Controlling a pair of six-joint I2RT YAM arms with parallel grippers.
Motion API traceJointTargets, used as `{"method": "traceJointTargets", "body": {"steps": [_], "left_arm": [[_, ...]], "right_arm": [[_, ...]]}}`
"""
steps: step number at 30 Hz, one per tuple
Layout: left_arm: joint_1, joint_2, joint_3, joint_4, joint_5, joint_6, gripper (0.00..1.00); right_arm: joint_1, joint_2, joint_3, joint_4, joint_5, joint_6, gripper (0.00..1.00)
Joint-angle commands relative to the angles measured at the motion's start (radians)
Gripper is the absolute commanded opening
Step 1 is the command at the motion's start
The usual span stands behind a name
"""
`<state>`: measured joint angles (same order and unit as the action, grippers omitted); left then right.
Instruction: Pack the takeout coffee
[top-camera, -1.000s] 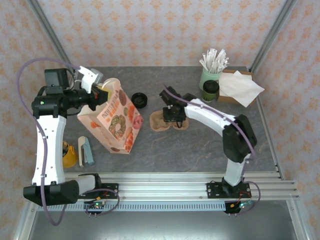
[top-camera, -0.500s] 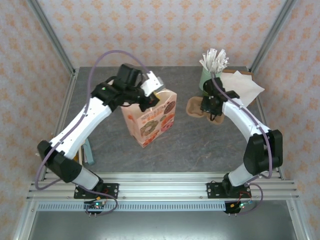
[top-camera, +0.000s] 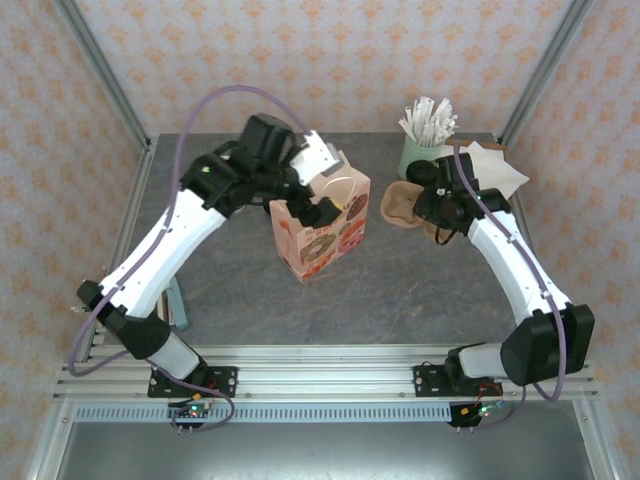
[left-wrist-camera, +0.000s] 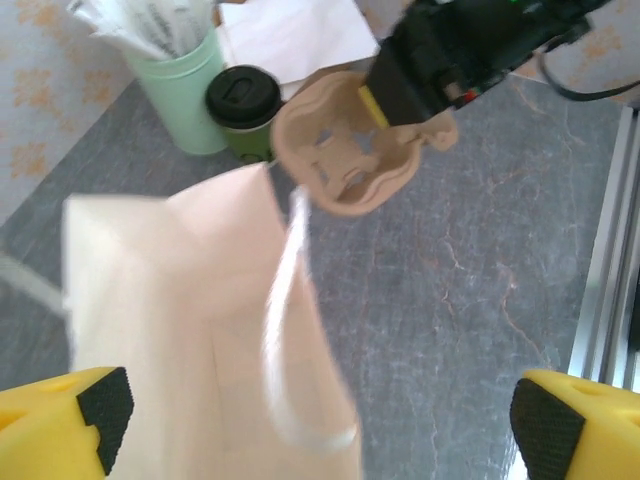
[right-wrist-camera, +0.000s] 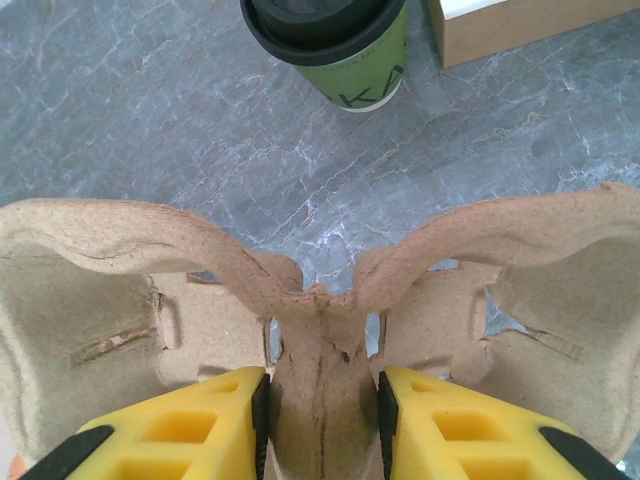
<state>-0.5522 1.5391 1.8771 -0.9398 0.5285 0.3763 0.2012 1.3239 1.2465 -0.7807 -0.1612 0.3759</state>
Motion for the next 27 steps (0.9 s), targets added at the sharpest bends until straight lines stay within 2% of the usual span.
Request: {"method": "traceJointTargets", "body": {"steps": [1, 6, 8, 14, 16, 20, 22, 25, 27], "left_arm": [[0.143, -0.123, -0.038, 0.007, 0.053, -0.087, 1.00], [0.258, -0.139, -0.080, 0.188, -0.201, -0.310, 1.00], [0.287, -0.094, -0.047, 0.174, -0.166, -0.366, 1.00], [0.292, 0.036, 0.016, 0.159, 0.047, -0.348, 0.97], [0.291, 0.084, 0.034, 0.133, 0.090, -0.312, 0.94], [0.291, 0.145, 0.055, 0.147, 0.171, -0.277, 0.90], [0.292, 0.166, 0.068, 0.165, 0.182, -0.288, 0.88], [0.298, 0.188, 0.078, 0.183, 0.255, -0.304, 0.84], [0.299, 0.195, 0.063, 0.207, 0.293, -0.324, 0.76]], "right_arm": [[0.000, -0.045, 0.074, -0.062, 0.008, 0.032, 0.35], [0.003, -0.027, 0.243, -0.061, -0.107, 0.029, 0.35], [0.003, -0.003, 0.308, -0.040, -0.170, 0.018, 0.35], [0.069, 0.146, 0.588, -0.002, -0.282, -0.011, 0.34], [0.111, 0.217, 0.707, -0.028, -0.289, -0.040, 0.34], [0.169, 0.380, 0.950, -0.050, -0.383, -0.052, 0.34], [0.185, 0.445, 1.040, -0.030, -0.426, -0.032, 0.34], [0.198, 0.528, 1.163, -0.041, -0.489, 0.024, 0.34], [0.211, 0.571, 1.245, -0.092, -0.522, 0.015, 0.33]]}}
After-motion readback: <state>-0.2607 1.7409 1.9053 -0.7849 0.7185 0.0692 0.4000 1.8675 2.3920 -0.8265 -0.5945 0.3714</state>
